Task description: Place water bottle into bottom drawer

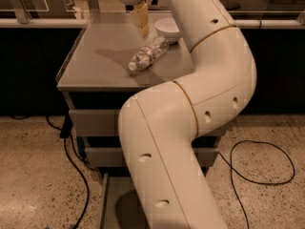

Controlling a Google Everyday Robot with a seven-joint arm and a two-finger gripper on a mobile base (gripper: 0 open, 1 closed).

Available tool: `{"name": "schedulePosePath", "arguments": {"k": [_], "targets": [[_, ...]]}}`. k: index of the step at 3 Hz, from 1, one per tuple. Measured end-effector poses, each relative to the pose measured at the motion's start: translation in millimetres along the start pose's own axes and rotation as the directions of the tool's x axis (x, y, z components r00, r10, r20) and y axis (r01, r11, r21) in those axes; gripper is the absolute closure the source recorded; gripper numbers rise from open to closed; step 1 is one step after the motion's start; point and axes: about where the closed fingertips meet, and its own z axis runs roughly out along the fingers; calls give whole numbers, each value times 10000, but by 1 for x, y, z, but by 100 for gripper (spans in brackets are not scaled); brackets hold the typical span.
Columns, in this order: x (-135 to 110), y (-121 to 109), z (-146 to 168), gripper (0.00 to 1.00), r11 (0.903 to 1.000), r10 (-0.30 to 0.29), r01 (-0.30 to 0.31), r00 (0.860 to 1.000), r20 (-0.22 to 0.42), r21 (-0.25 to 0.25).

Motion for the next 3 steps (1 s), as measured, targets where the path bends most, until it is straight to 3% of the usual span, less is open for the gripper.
{"name": "schedulePosePath", "arguments": {"k": [2, 3], "targets": [[28, 45, -25, 0, 9943, 1048, -1055, 9937, -386, -168], [37, 64, -8, 0, 9905, 1346, -1347, 9909, -68, -259]]}}
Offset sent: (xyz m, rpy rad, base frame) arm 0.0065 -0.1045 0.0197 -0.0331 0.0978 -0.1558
